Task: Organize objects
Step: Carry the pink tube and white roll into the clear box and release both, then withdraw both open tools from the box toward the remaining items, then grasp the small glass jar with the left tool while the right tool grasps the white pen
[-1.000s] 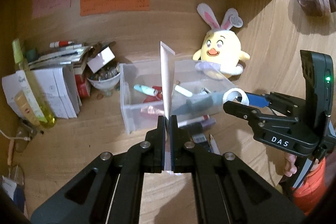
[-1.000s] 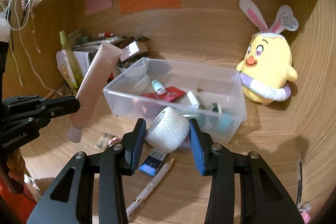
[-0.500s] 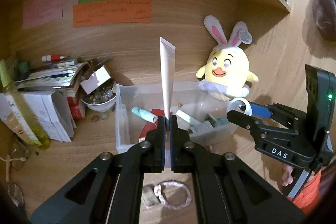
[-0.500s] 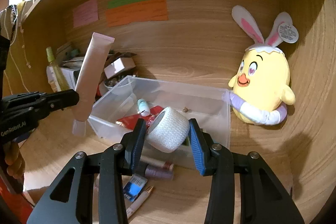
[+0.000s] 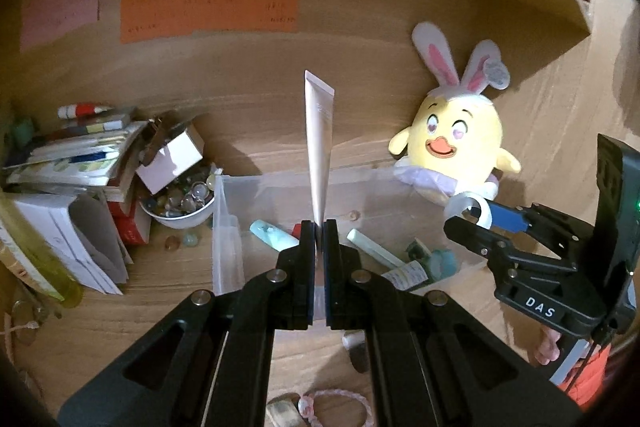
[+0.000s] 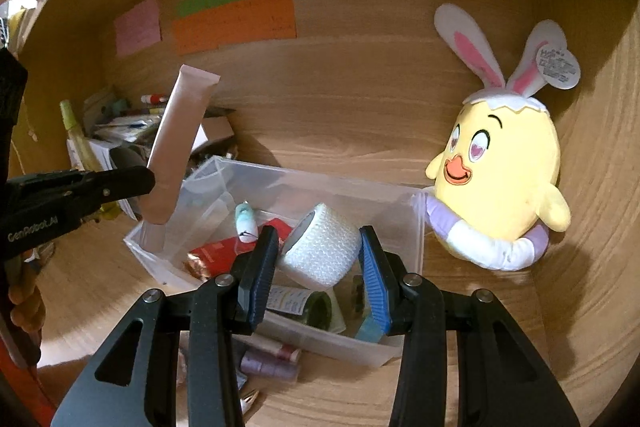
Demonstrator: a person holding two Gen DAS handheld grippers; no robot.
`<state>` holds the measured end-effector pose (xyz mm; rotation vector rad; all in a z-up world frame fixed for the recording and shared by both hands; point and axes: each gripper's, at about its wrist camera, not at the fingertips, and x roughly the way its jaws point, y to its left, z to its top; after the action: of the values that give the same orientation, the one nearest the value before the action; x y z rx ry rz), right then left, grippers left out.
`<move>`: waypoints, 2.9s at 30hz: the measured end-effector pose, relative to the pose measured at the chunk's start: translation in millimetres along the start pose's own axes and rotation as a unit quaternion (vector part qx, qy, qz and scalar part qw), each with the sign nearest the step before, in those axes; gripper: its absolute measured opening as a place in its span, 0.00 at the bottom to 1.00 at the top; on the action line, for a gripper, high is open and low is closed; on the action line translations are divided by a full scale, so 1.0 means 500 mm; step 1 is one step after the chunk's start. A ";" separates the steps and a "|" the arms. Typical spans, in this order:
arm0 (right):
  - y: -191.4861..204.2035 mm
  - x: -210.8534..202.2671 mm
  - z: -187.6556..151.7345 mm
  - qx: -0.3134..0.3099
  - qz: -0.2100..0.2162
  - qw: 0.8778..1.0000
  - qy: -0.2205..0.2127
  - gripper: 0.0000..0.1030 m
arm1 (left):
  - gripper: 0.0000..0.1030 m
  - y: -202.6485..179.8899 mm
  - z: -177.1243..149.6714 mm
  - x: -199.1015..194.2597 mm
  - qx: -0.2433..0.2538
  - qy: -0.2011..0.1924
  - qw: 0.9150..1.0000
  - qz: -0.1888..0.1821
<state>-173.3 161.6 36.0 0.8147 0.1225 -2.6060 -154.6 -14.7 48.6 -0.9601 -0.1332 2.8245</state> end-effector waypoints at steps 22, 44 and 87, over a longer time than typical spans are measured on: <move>-0.010 0.108 -0.026 -0.014 -0.021 0.998 0.064 0.37 | 0.02 0.014 -0.033 0.130 -0.002 0.073 0.997 -0.019; -0.003 0.057 -0.017 -0.004 -0.011 0.998 0.054 0.64 | 0.39 -0.001 -0.047 0.041 0.018 0.051 0.999 -0.003; 0.137 -0.035 -0.234 0.002 0.000 0.990 0.139 0.79 | 0.76 0.081 -0.282 -0.007 0.007 0.147 0.989 0.007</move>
<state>-70.8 128.7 -48.5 1.1758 0.1944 -2.4785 -70.3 -50.4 -66.0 -1.3622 -0.0722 2.6543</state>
